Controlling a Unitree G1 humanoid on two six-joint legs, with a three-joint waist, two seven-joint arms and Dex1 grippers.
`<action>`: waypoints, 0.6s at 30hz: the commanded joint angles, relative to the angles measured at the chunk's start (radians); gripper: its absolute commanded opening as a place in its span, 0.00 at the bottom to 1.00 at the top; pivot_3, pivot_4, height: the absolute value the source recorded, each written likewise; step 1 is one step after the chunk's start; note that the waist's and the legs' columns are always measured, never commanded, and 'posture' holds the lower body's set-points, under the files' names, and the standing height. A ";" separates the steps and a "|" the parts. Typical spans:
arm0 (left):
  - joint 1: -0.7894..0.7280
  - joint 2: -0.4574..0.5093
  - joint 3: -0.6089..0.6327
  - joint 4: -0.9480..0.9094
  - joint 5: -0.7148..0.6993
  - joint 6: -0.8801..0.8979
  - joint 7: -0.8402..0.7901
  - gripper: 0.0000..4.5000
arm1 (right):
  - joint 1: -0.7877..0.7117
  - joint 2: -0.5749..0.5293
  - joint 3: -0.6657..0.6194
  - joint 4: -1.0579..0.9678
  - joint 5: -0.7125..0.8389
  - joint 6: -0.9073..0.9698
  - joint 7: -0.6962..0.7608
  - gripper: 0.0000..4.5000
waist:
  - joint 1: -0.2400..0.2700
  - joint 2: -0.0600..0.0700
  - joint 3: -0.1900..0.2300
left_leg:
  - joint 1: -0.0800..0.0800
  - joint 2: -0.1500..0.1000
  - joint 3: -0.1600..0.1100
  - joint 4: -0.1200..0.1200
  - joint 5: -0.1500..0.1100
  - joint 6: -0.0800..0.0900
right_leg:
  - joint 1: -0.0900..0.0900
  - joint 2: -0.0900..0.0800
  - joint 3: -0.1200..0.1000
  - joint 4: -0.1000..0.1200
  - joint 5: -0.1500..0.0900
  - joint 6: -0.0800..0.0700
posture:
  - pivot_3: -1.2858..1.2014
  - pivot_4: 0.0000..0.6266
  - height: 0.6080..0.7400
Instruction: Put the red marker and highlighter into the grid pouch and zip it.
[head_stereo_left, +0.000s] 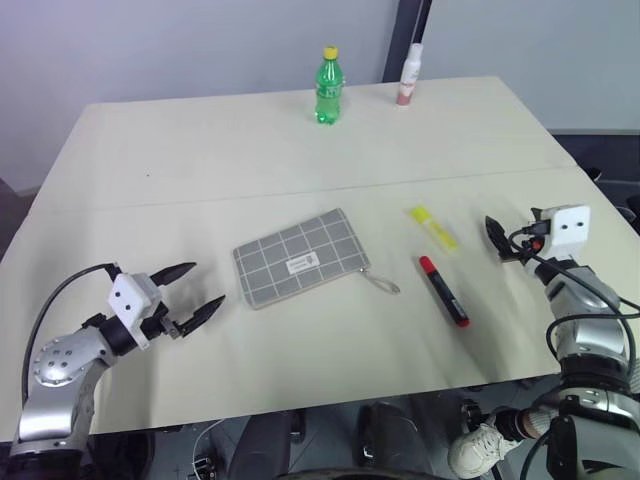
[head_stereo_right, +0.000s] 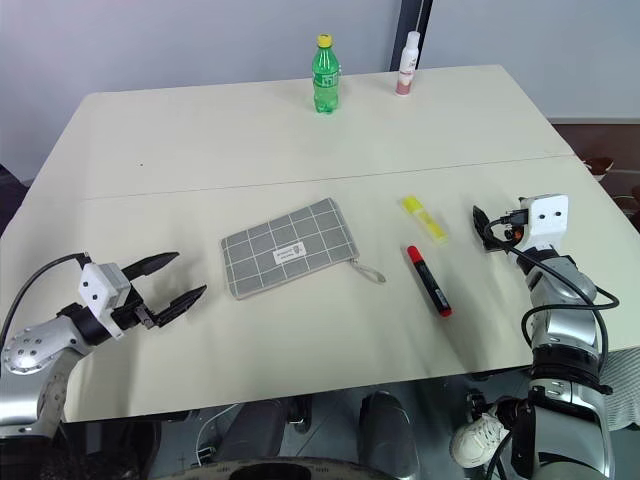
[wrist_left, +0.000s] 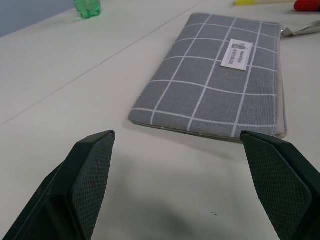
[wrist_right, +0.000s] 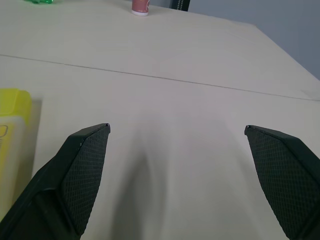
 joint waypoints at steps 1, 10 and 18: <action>-0.003 -0.005 0.014 -0.006 -0.010 -0.033 -0.005 0.94 | 0.000 -0.029 -0.022 -0.043 0.017 -0.011 0.001 1.00 | 0.000 0.000 0.000 | 0.000 0.000 0.000 0.000 0.000 0.000 | 0.000 0.000 0.000 0.000 0.000 0.000 | 0.52 0.24 1.00; -0.019 0.007 0.004 0.008 0.032 -0.049 0.007 0.94 | 0.012 -0.027 -0.017 -0.071 0.017 0.004 0.003 1.00 | 0.000 0.000 0.000 | 0.000 0.000 0.000 0.000 0.000 0.000 | 0.000 0.000 0.000 0.000 0.000 0.000 | 0.52 0.24 1.00; -0.036 -0.005 0.017 0.030 -0.011 -0.099 -0.031 0.94 | 0.027 -0.019 -0.015 -0.118 0.021 0.028 0.004 1.00 | 0.001 0.000 0.000 | 0.000 0.000 0.001 0.000 0.000 0.000 | 0.000 0.000 0.000 0.000 0.000 0.000 | 0.52 0.24 1.00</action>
